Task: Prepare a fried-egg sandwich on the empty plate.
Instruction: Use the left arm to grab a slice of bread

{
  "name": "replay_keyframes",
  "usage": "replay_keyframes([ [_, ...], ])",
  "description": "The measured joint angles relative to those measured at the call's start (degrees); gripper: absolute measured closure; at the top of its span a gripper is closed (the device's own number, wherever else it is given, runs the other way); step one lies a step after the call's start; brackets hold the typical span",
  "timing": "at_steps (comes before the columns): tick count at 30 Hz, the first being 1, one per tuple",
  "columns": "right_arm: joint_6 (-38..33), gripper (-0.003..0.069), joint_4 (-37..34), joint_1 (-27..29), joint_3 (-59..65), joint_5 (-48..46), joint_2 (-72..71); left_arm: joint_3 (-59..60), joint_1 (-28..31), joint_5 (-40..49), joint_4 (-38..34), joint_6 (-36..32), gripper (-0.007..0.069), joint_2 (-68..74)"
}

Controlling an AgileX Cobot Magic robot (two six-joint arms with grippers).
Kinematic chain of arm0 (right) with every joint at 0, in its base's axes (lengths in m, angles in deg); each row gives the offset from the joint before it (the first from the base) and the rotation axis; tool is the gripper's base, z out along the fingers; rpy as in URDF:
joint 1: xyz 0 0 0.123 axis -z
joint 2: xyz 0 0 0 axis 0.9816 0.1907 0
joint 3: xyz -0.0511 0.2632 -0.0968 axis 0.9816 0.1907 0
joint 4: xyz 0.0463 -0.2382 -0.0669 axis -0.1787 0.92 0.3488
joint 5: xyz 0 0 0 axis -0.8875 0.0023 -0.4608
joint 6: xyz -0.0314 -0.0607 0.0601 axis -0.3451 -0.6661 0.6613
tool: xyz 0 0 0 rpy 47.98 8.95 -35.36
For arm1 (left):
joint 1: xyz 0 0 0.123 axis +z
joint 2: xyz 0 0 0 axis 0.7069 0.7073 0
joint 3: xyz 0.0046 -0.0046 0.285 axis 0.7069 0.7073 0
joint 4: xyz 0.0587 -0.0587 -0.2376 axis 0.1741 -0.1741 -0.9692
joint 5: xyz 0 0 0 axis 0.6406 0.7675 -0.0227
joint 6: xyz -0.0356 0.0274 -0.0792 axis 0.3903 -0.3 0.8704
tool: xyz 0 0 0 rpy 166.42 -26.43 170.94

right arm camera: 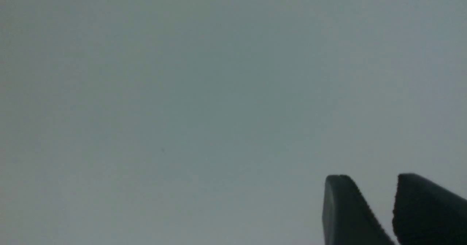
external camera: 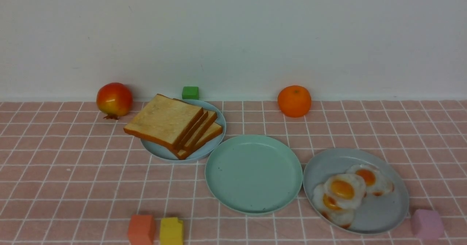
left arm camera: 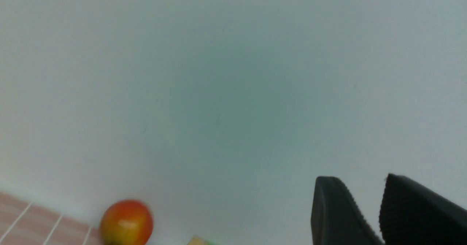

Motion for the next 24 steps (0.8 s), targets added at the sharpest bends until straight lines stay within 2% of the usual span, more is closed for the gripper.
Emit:
replay_keyframes([
  [5,3.8,0.0419,0.2,0.0,-13.7,-10.2,6.2,-13.1,0.0,2.6,-1.0,0.0,0.0384,6.2],
  [8,4.4,0.0419,1.9,0.0,-27.2,-21.4,14.8,-27.7,0.0,14.1,-2.5,0.0,0.0384,15.3],
  [9,4.4,0.0419,2.0,0.0,-27.8,-22.7,15.3,-28.4,0.0,14.1,-2.5,0.1,0.0384,15.9],
  [10,4.5,0.0419,3.3,0.0,-32.6,-27.8,19.2,-34.2,0.0,21.9,-3.0,0.1,0.0384,20.6],
  [11,4.5,0.0419,4.0,0.0,-34.4,-30.9,20.8,-36.8,0.0,25.4,-3.0,0.2,0.0384,22.7],
  [15,3.8,0.0419,7.1,0.0,-37.9,-40.6,27.7,-44.7,0.0,39.7,-3.0,0.2,0.0384,32.9],
  [17,2.0,0.0419,7.7,0.0,-37.5,-43.7,30.5,-45.4,0.0,43.4,-1.4,0.0,0.0384,37.1],
  [20,0.0,0.0419,6.7,0.0,-36.1,-45.2,33.6,-45.4,0.0,46.1,-0.2,0.0,0.0384,42.6],
  [24,-2.8,0.0419,0.4,-0.1,-34.4,-46.7,36.4,-45.4,0.0,47.8,-1.3,0.1,0.0384,50.1],
])
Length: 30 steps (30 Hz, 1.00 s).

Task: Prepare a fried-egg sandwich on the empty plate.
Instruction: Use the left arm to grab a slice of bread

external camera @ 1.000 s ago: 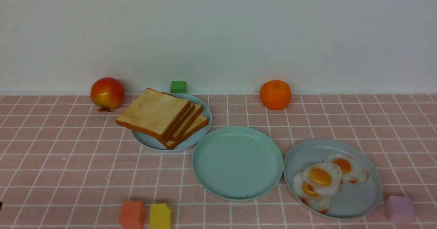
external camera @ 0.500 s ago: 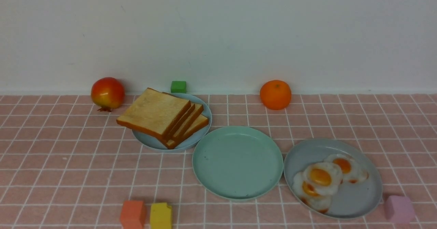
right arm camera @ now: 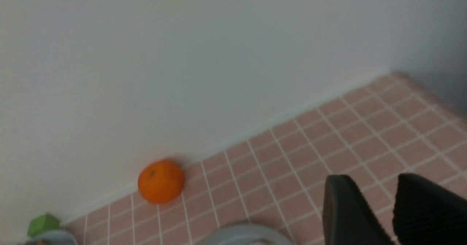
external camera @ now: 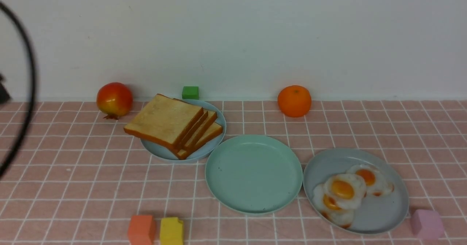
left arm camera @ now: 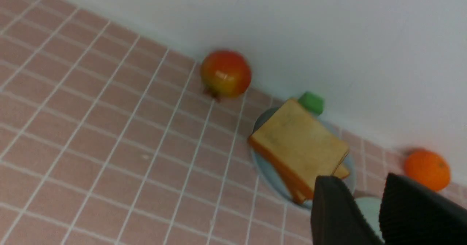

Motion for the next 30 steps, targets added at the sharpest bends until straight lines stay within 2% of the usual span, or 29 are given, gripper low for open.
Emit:
replay_keyframes([
  [4,-15.4,0.0419,-12.3,-1.9,0.1,-5.1,4.6,-2.8,0.0,4.1,-3.7,-1.1,0.0384,12.0],
  [5,-16.9,0.0419,-13.4,-2.2,0.1,-5.9,5.4,-3.1,0.0,4.3,-4.0,-1.3,0.0384,13.1],
  [8,-26.4,0.0419,-22.1,-4.1,0.1,-12.1,10.2,-8.0,0.0,9.0,-7.5,-7.5,0.0384,21.1],
  [13,-33.5,0.0419,-30.5,-6.0,0.1,-15.9,15.6,-14.5,2.2,12.0,-15.1,-15.8,0.0384,29.1],
  [15,-37.7,0.0408,-34.2,-7.9,0.1,-15.9,17.8,-17.9,5.8,13.8,-21.3,-21.2,0.0384,33.4],
  [20,-41.7,0.0361,-38.0,-12.7,0.1,-15.2,19.5,-21.6,14.2,17.7,-36.3,-37.4,0.0368,41.8],
  [22,-42.2,0.033,-39.2,-15.4,0.1,-14.1,20.0,-21.9,16.2,17.6,-43.9,-47.2,0.0334,45.4],
  [24,-42.7,0.0308,-39.7,-17.8,0.1,-13.3,20.0,-22.0,16.5,17.0,-48.2,-52.5,0.0287,48.3],
  [25,-42.8,0.0304,-39.7,-18.0,0.1,-13.1,20.0,-22.0,16.5,16.9,-49.0,-52.9,0.0274,48.8],
  [28,-43.1,0.0281,-40.0,-21.3,0.1,-11.3,20.0,-22.5,16.5,14.1,-53.8,-58.5,0.015,53.8],
  [29,-43.1,0.0281,-40.0,-21.4,0.1,-11.3,20.0,-22.6,16.5,13.7,-54.0,-58.7,0.0143,54.1],
  [30,-43.1,0.0279,-40.2,-22.3,0.1,-10.7,20.0,-23.2,16.5,12.3,-55.2,-60.5,0.0087,56.7],
])
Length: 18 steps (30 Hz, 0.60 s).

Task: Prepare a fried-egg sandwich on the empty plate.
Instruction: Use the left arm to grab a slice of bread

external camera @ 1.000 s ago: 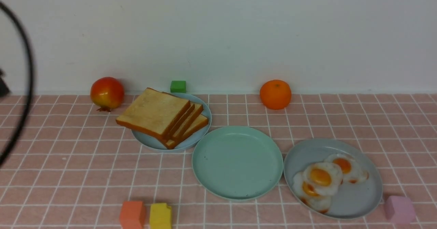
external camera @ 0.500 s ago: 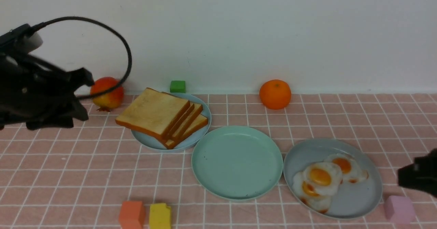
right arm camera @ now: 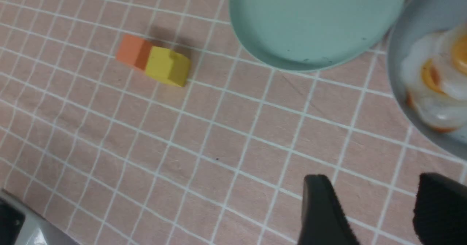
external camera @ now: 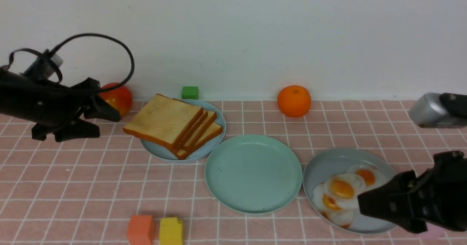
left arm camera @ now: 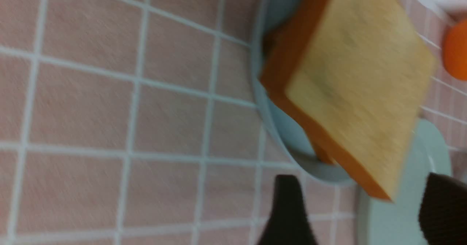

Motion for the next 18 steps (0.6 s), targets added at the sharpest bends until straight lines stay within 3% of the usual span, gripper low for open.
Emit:
replay_keyframes([
  [5,0.0,0.0278,-0.6,-0.7,0.0,0.5,0.0,-3.3,0.0,-0.7,-3.7,-3.2,0.0041,6.4],
  [11,0.0,0.0277,-1.0,-0.7,0.0,0.5,0.0,-5.4,0.0,0.8,-12.6,-8.8,0.0087,11.8],
  [18,0.0,0.0277,-1.0,-0.7,0.0,0.9,0.0,-5.7,0.0,0.8,-15.5,-9.7,0.0134,14.1],
])
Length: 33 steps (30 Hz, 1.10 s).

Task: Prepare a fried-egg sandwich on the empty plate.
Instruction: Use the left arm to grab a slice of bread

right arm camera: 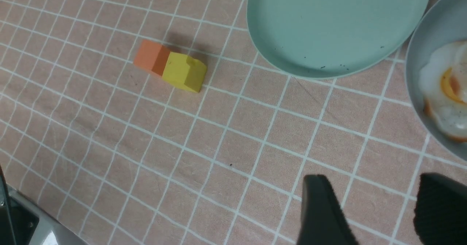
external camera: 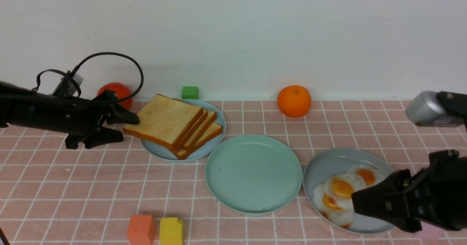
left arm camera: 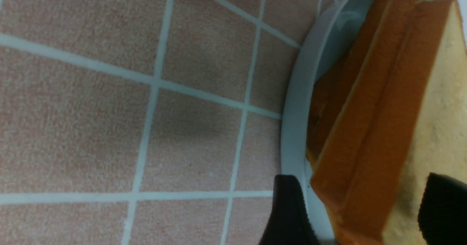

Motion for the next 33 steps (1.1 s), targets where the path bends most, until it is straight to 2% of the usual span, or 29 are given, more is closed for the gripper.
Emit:
replay_keyframes([
  [11,0.1,0.0277,0.0,0.0,0.0,1.7,0.0,0.0,0.0,0.7,-0.7,0.0,0.0212,0.6],
  [18,0.2,0.0277,0.0,0.0,0.0,2.0,0.0,0.0,0.0,2.4,-1.6,-0.8,0.0356,0.6],
  [22,0.2,0.0277,0.0,0.0,0.0,2.1,0.0,-0.1,0.1,3.8,-3.0,-1.1,0.048,0.6],
  [23,0.2,0.0277,0.0,0.0,0.0,2.1,0.0,-0.1,0.1,4.2,-3.1,-1.1,0.0491,0.6],
  [33,0.2,0.0277,0.0,0.0,0.0,1.3,0.0,-0.4,0.1,7.7,-3.3,-1.1,0.0492,-0.1],
])
